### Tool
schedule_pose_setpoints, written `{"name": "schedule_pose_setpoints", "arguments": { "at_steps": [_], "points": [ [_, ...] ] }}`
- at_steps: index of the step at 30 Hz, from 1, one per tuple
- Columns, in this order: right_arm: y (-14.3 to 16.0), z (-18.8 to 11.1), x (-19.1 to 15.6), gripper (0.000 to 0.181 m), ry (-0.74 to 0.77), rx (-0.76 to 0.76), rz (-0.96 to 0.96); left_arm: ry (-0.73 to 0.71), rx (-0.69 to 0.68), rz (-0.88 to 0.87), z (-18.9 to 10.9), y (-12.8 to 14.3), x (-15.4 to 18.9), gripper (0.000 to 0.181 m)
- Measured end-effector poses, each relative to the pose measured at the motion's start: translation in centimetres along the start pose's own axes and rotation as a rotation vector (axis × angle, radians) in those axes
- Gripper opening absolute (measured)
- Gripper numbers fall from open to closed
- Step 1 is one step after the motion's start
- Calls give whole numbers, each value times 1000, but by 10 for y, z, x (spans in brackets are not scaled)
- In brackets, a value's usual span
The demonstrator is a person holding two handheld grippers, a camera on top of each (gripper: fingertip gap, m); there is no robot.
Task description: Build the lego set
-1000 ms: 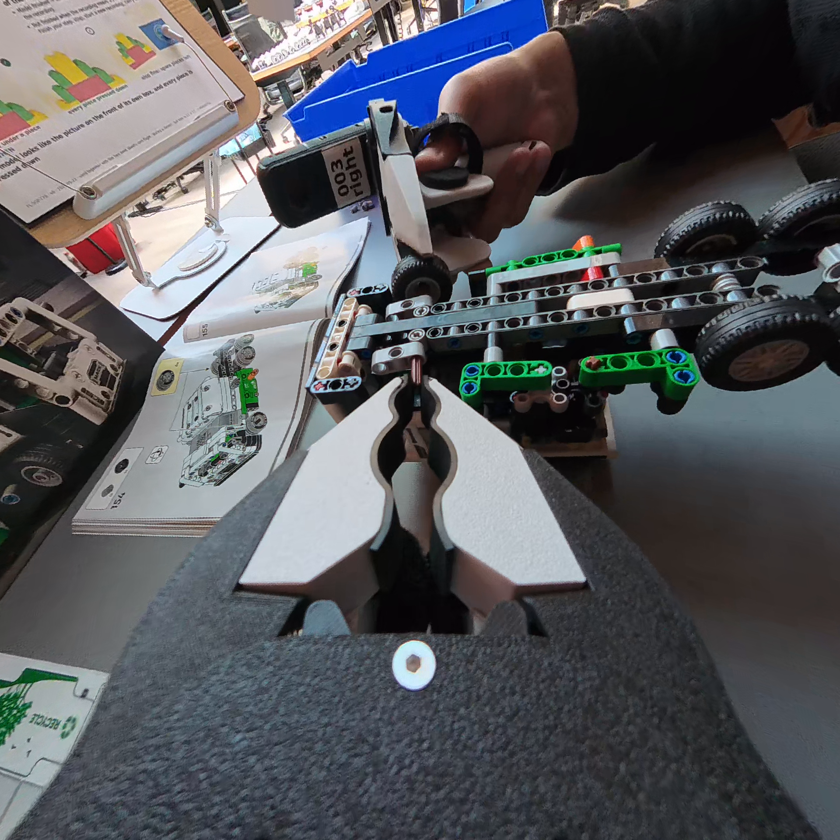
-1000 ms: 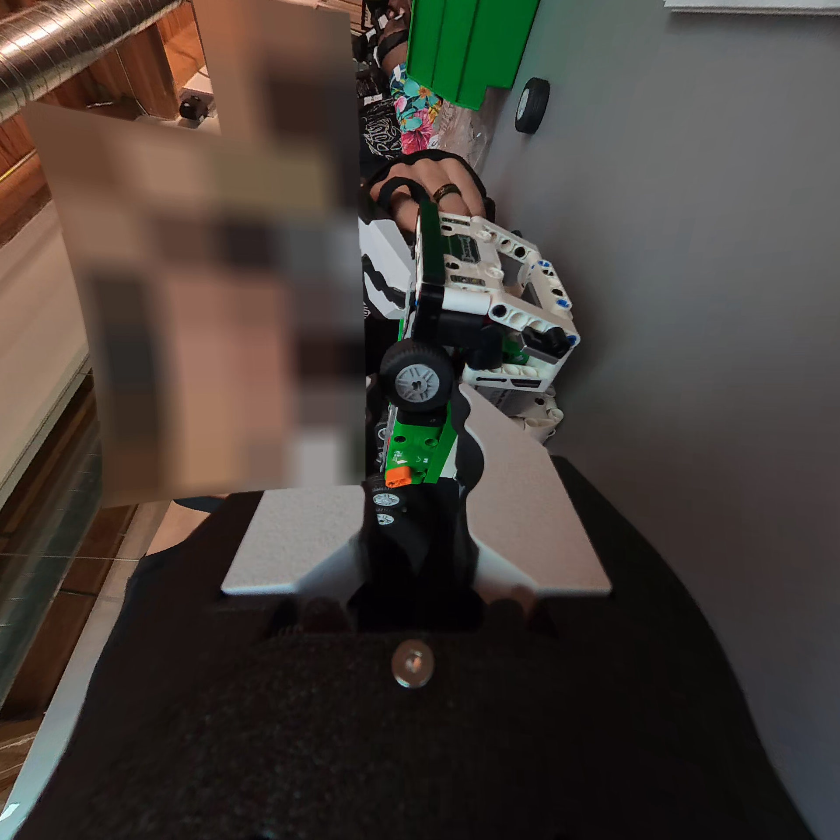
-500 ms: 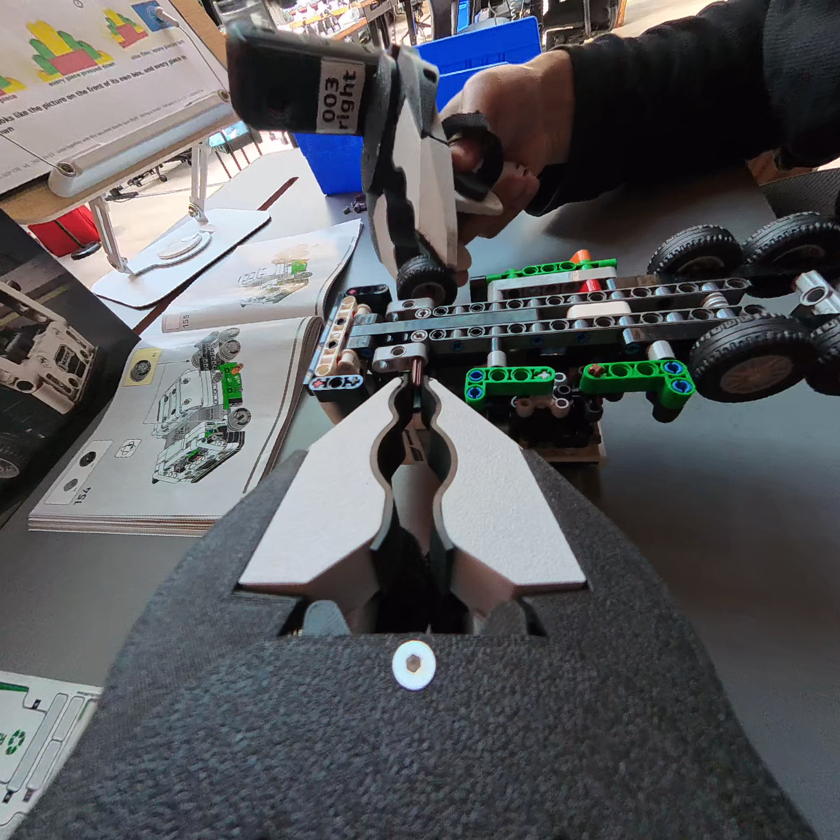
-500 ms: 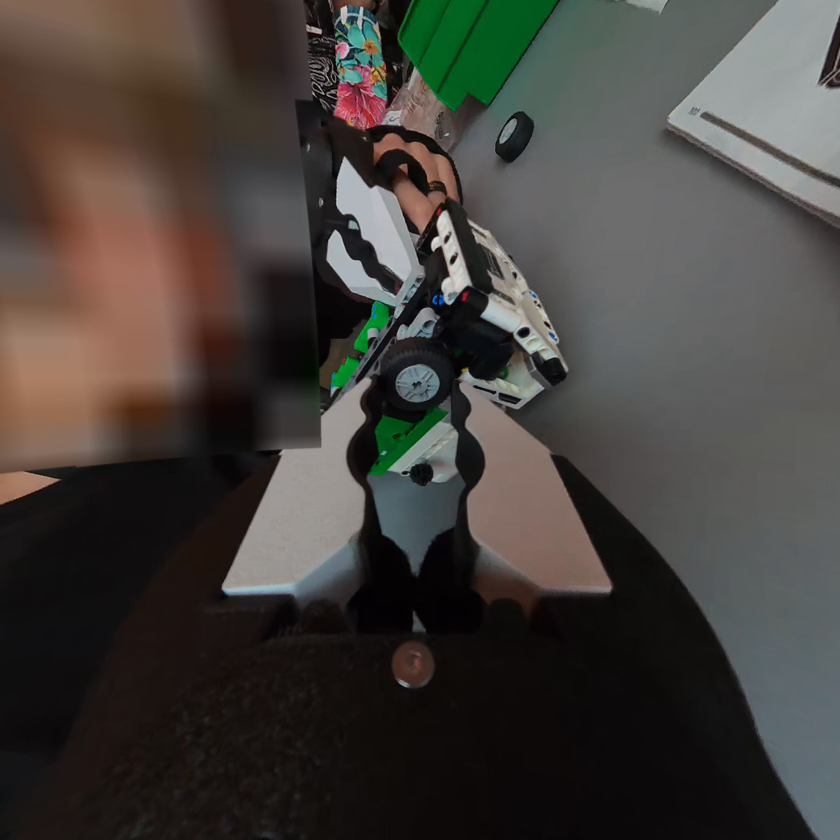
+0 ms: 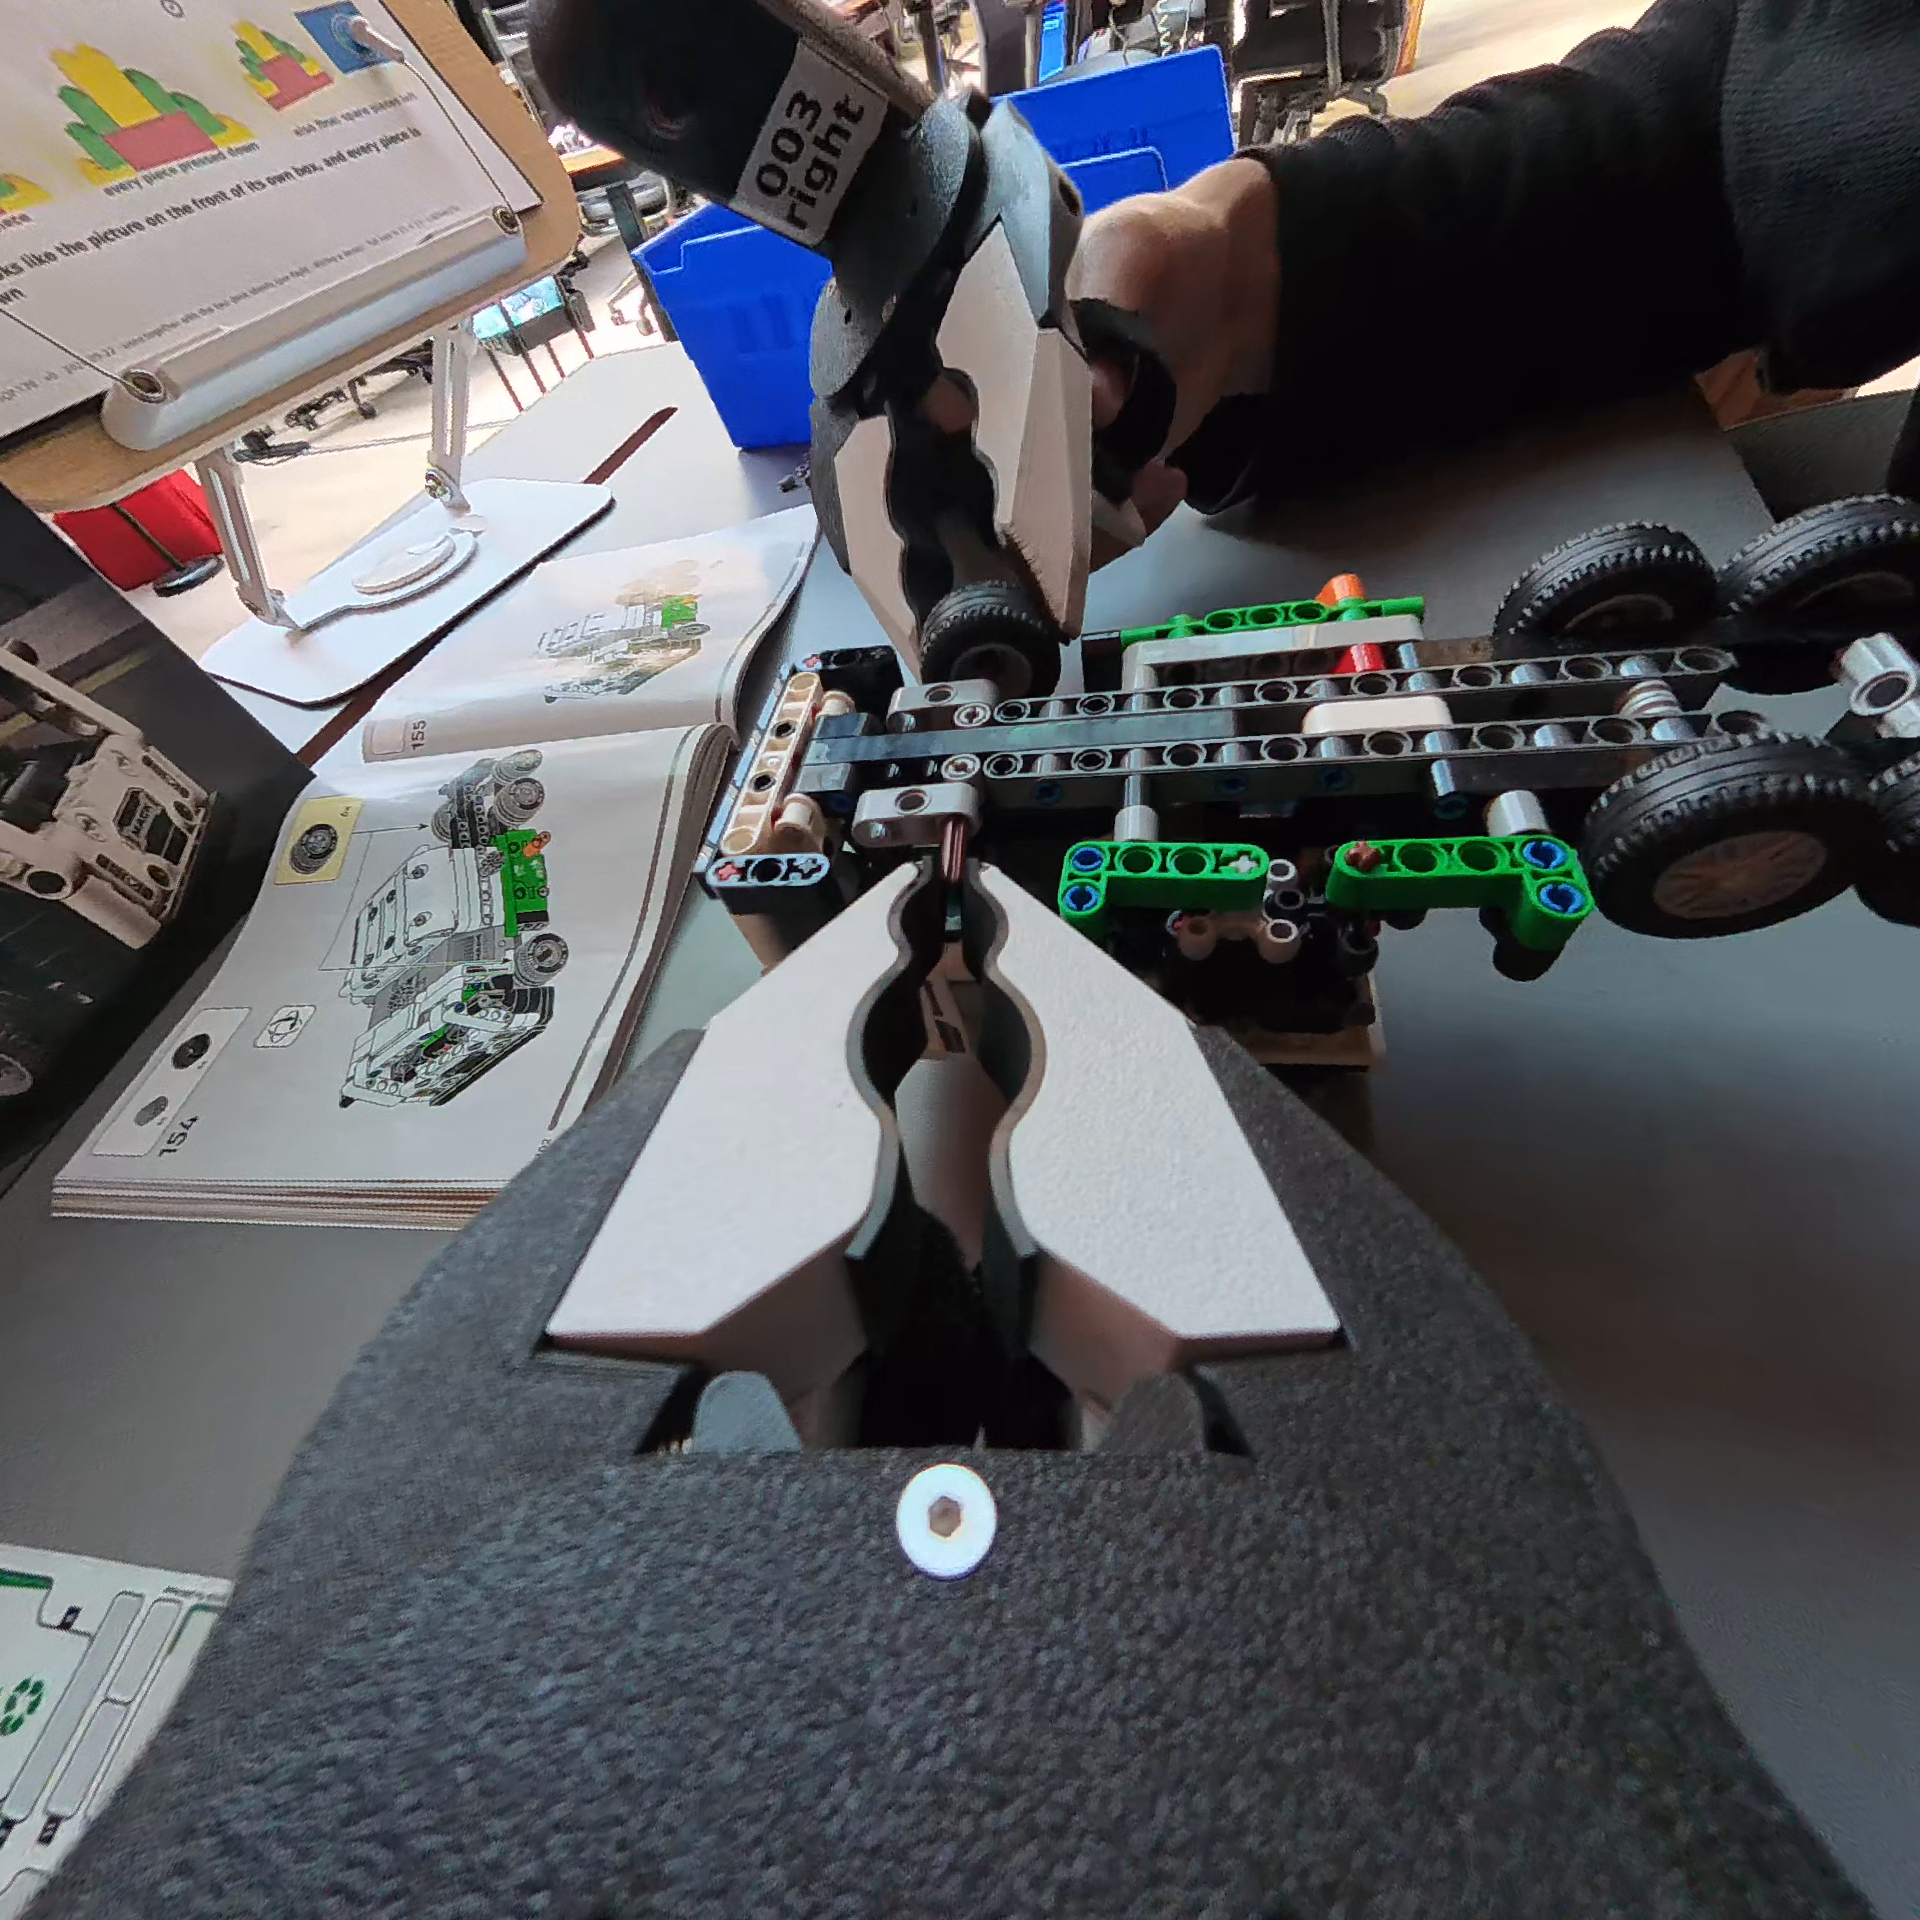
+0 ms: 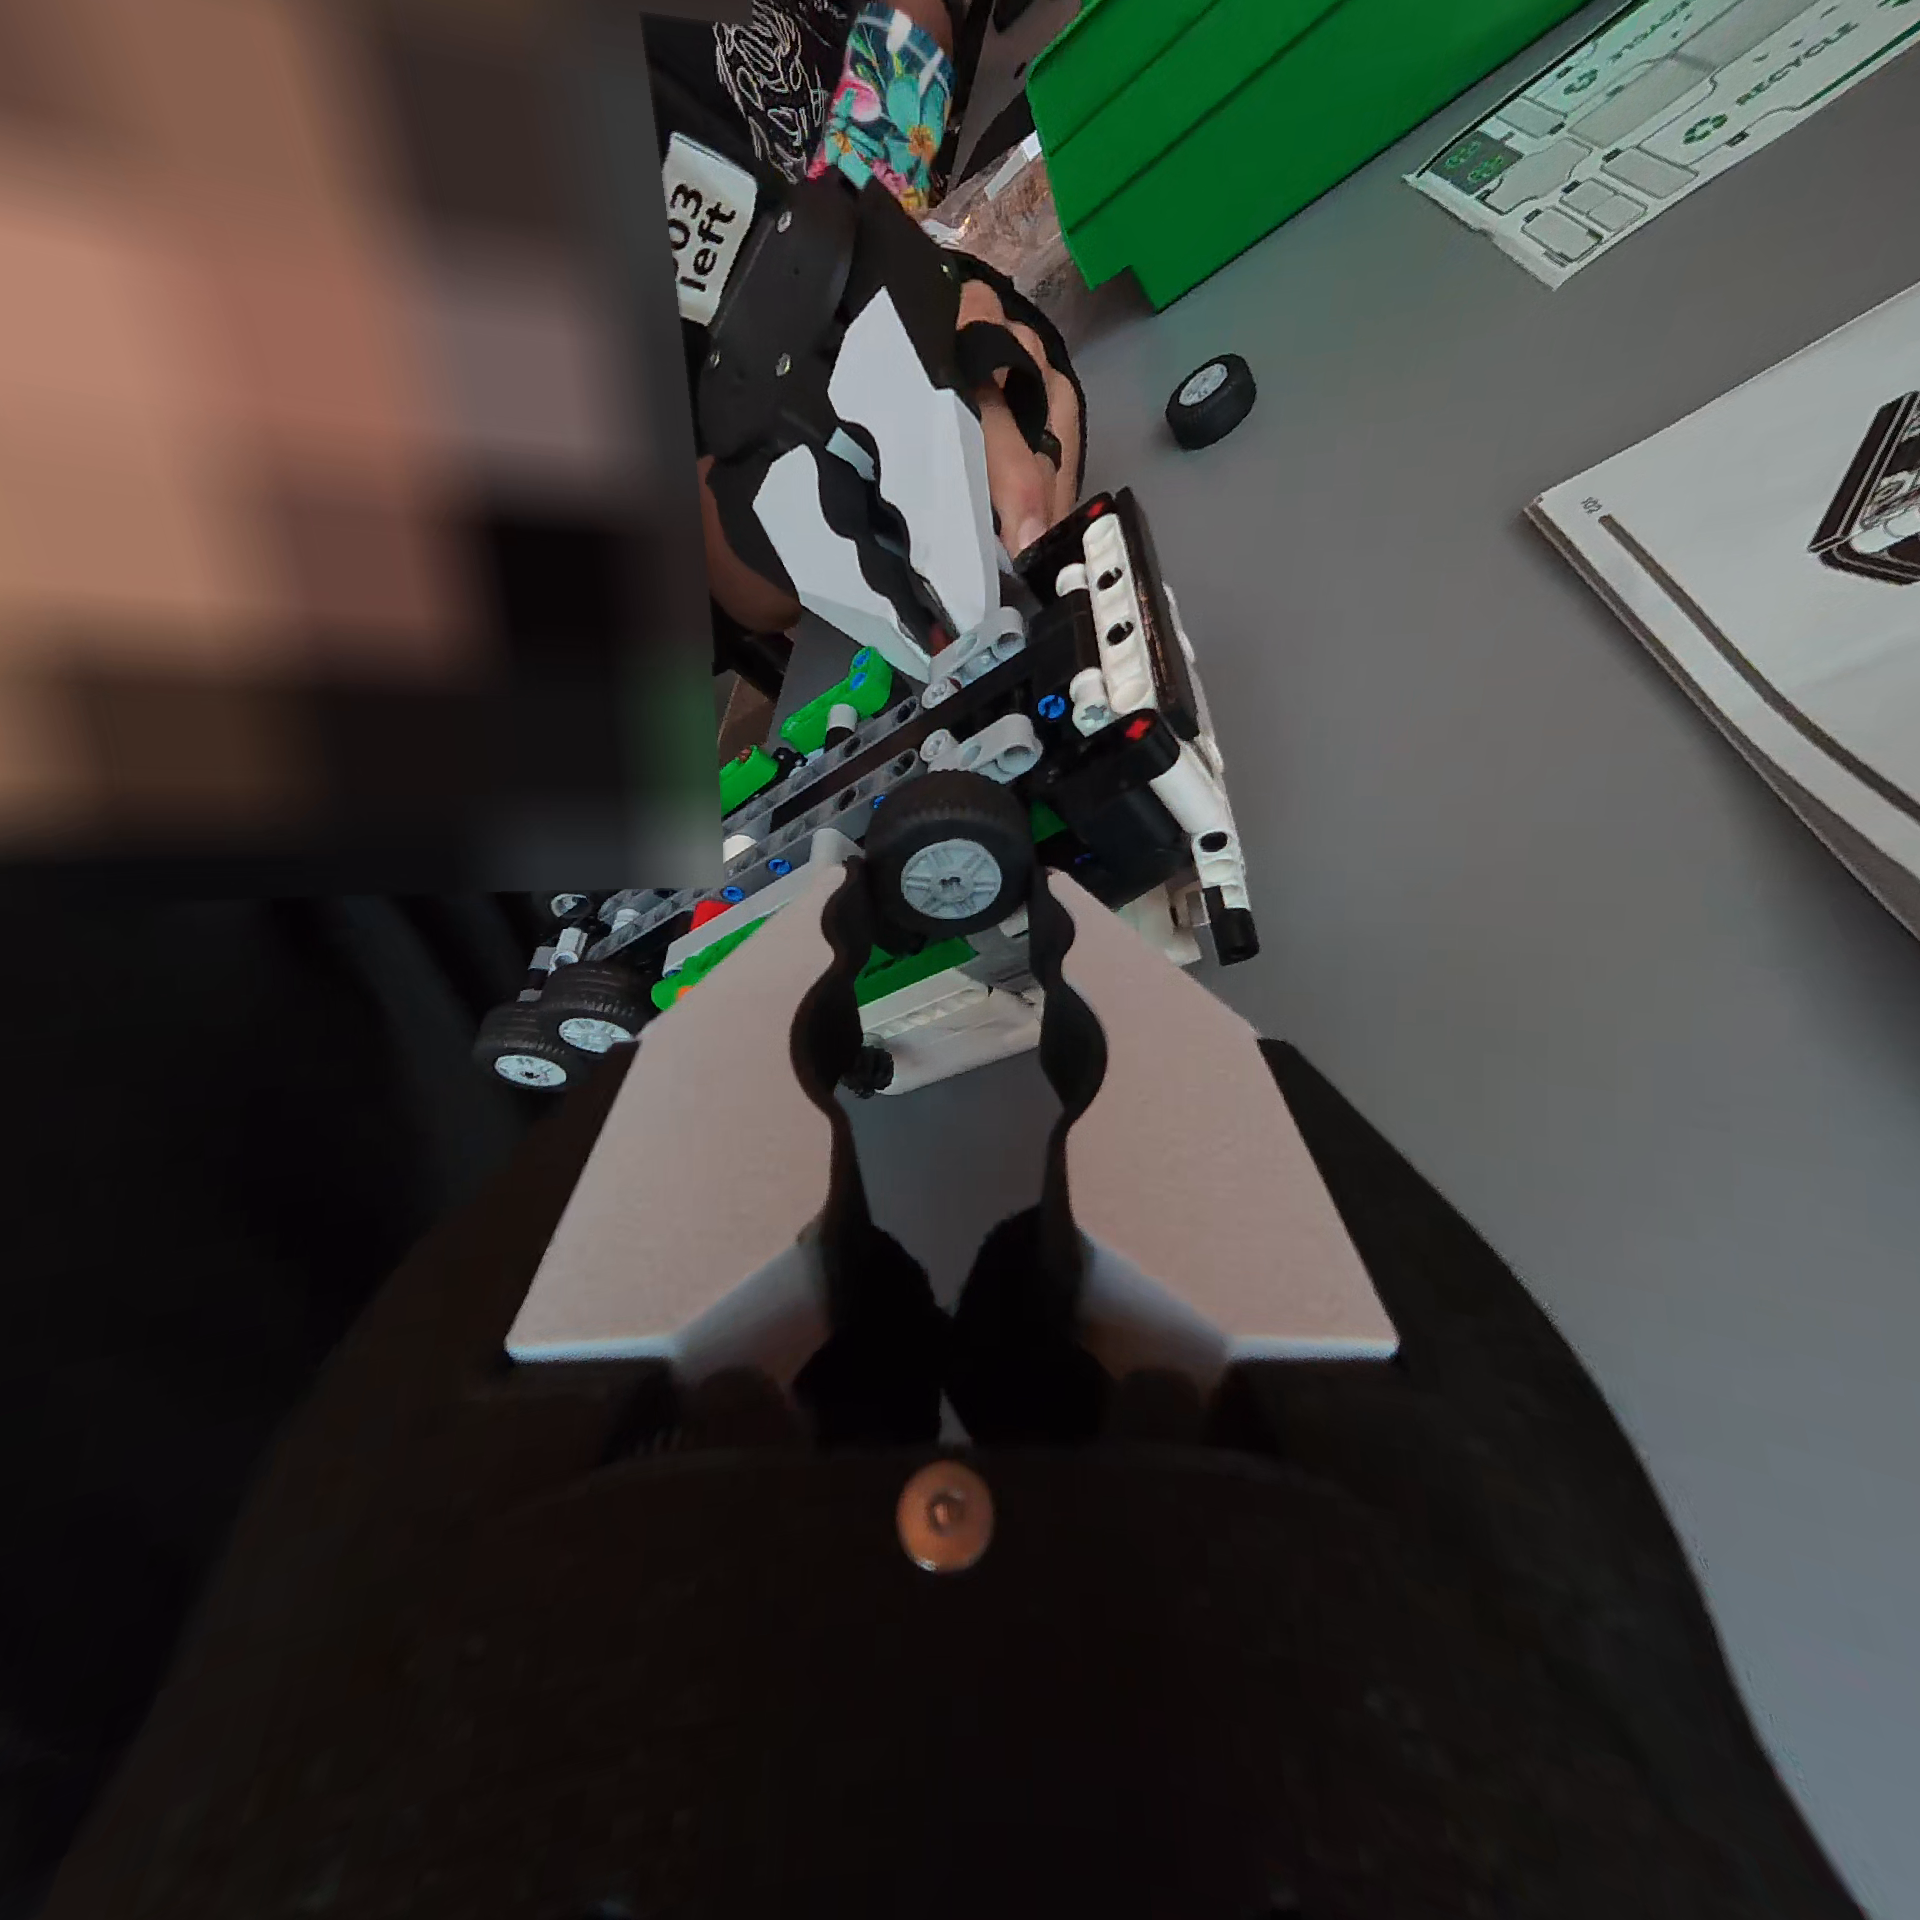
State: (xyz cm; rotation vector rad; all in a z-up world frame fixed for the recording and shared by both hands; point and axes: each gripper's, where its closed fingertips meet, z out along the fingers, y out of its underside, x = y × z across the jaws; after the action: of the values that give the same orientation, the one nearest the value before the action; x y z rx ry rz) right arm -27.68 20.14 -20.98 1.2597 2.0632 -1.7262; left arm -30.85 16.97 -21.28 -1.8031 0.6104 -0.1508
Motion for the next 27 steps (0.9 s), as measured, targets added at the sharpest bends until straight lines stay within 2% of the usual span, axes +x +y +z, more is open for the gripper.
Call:
{"name": "schedule_pose_setpoints", "arguments": {
  "at_steps": [14,20,27],
  "points": [
    [-2,6,-2,30,34,-22,50,3,-2,30,1,0,2,1],
    [-8,-4,-7,34,86,-26,-40,5,-6,43,1,0,4,1],
    [-7,-3,-5,28,172,-28,-73,15,5,37,3,-1,7,1]
  ]
}}
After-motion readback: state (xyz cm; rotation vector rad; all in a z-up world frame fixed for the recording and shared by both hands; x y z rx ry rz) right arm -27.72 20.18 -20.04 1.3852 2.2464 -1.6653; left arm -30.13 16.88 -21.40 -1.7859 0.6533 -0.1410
